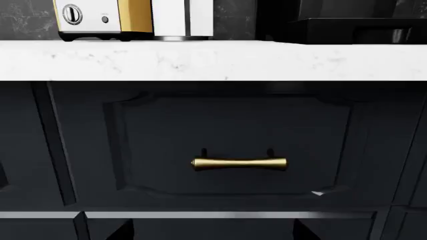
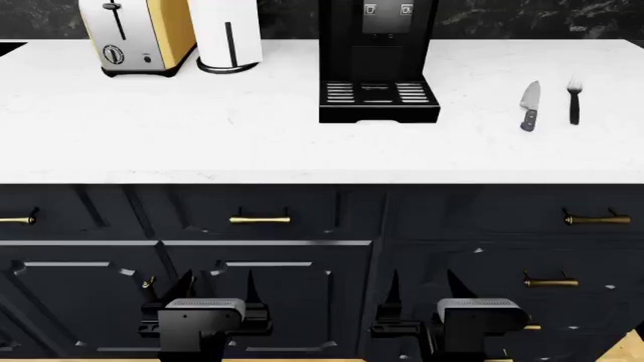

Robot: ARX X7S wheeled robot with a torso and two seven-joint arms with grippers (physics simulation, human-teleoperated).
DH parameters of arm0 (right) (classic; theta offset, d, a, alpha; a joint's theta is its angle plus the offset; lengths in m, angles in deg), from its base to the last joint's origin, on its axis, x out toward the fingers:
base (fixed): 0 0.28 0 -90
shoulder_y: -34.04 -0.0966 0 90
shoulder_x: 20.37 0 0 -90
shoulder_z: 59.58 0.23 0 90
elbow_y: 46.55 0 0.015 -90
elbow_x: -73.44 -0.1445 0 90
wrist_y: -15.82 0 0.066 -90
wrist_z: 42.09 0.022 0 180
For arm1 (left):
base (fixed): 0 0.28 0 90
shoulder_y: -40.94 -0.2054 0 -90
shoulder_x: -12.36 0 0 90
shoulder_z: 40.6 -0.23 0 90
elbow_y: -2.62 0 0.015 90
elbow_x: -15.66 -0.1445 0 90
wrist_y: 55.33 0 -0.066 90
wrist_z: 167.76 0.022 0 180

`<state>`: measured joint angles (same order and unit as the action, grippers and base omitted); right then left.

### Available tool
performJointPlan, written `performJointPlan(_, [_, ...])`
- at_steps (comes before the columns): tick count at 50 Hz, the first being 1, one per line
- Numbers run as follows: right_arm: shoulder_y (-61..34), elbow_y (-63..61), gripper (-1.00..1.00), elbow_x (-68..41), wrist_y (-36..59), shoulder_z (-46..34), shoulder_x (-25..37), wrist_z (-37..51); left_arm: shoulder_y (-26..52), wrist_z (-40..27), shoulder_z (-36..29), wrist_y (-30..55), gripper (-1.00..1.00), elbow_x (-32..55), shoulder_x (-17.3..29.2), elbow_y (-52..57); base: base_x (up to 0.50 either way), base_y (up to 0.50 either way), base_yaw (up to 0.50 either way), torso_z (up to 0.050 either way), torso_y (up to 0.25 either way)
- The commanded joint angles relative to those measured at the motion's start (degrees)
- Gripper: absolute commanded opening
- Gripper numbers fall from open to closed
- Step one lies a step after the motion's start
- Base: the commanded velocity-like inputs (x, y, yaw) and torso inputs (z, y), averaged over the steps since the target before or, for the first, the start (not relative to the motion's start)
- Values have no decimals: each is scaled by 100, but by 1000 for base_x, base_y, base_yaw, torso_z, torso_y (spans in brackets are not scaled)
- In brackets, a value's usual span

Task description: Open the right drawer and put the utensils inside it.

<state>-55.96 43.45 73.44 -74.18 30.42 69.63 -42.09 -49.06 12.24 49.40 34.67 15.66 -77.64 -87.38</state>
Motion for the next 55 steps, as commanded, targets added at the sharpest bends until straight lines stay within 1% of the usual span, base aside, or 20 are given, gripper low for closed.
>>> performJointPlan(1, [18, -13, 100, -11, -31, -130, 99, 141, -40, -67, -109, -8, 100, 128, 92, -5, 0, 0, 0, 0, 0])
performJointPlan(10, [17, -102, 100, -333, 148, -291, 275, 129, -11, -231, -319, 22, 100, 237, 259, -61, 0, 0, 0, 0, 0])
performJointPlan(12, [18, -121, 100, -380, 177, -317, 297, 132, -14, -224, -315, 73, 100, 346, 275, -29, 0, -398, 0, 0, 0])
performJointPlan(23, [-3, -86, 100, -610, 274, -433, 385, 141, -31, -311, -451, 108, 100, 433, 393, 19, 0, -500, 0, 50, 0])
performJointPlan(55, [-40, 8, 100, -823, 224, -674, 576, 388, -44, -579, -704, 132, 100, 616, 602, 123, 0, -500, 0, 50, 0])
